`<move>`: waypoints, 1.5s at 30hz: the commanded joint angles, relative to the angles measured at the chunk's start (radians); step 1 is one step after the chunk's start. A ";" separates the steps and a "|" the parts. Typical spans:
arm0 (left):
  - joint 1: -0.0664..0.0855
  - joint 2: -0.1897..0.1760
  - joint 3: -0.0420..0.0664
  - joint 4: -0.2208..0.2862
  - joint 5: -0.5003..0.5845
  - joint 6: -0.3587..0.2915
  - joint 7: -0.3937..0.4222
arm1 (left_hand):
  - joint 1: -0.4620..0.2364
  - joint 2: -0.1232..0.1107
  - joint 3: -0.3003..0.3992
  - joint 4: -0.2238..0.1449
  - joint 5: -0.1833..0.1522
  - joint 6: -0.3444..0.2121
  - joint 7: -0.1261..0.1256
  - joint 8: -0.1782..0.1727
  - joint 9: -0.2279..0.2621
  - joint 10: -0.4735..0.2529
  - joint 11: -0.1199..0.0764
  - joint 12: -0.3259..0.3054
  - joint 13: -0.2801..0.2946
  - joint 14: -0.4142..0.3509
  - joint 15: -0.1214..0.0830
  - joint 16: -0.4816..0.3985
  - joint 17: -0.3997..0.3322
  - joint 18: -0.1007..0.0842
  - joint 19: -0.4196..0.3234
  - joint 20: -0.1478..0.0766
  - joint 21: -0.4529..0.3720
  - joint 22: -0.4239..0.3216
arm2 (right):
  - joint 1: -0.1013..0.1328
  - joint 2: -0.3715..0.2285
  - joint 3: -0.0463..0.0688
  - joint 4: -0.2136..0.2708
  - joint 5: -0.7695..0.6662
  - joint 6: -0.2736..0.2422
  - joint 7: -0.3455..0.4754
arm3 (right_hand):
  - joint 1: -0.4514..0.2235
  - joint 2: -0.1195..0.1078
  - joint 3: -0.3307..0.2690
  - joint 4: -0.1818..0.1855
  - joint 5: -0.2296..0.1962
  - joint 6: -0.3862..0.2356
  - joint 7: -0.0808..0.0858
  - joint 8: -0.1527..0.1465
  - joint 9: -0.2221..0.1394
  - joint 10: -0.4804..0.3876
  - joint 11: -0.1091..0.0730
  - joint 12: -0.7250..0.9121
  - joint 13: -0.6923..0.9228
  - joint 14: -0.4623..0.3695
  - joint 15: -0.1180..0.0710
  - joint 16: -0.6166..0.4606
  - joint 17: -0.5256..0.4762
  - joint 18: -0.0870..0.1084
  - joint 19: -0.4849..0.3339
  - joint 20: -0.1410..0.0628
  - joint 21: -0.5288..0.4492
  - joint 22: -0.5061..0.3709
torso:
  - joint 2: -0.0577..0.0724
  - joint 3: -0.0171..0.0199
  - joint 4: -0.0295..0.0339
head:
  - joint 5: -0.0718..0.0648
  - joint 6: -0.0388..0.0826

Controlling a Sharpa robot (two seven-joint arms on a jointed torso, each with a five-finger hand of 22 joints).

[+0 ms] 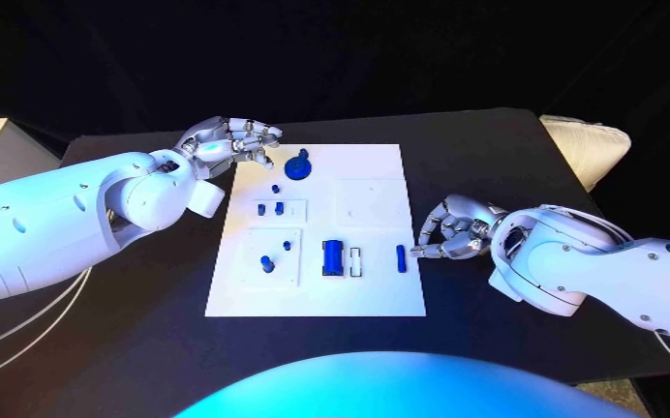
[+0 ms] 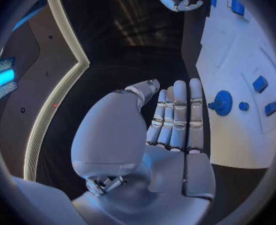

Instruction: Assemble the parts on the task board

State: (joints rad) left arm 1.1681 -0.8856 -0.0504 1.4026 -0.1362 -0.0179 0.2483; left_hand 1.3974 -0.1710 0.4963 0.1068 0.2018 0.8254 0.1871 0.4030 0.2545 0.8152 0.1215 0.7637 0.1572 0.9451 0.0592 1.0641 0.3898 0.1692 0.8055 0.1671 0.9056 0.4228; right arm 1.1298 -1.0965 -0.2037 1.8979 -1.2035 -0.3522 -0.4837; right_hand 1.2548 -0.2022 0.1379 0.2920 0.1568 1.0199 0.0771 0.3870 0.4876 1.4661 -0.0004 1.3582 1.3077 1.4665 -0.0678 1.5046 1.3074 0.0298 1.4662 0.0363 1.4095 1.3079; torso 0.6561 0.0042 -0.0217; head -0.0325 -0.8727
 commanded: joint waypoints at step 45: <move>0.000 -0.006 0.001 0.010 0.001 0.015 0.006 | 0.006 -0.005 0.000 0.008 0.003 -0.004 0.001 -0.005 -0.002 -0.003 0.005 0.000 -0.002 0.000 0.004 -0.004 0.000 0.014 0.007 0.001 -0.005 -0.003 | -0.078 0.168 -0.003 -0.101 -0.371 0.106 -0.066 | 0.255 -0.004 0.079 -0.027 0.041 0.018 -0.003 -0.011 -0.019 0.008 -0.003 -0.016 0.137 0.083 0.002 0.003 0.182 0.002 0.050 0.007 -0.004 0.220 | 0.000 -0.0008 0.0009 | 0.016 0.000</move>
State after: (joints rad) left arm 1.1679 -0.8921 -0.0505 1.4095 -0.1362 -0.0168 0.2473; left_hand 1.3974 -0.1710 0.4954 0.1077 0.2018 0.8254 0.1871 0.4030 0.2535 0.8152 0.1215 0.7637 0.1563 0.9451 0.0592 1.0641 0.3898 0.1692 0.8060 0.1663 0.9051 0.4204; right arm 1.0627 -0.9260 -0.1972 1.8150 -1.5202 -0.3179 -0.5210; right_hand 1.4917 -0.2168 0.2064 0.2675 0.1903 1.0339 0.0721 0.3699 0.4660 1.4662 -0.0005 1.3466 1.3073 1.4664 -0.0679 1.5046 1.3073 0.0299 1.4661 0.0362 1.4096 1.3074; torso 0.6562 0.0033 -0.0200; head -0.0162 -0.8727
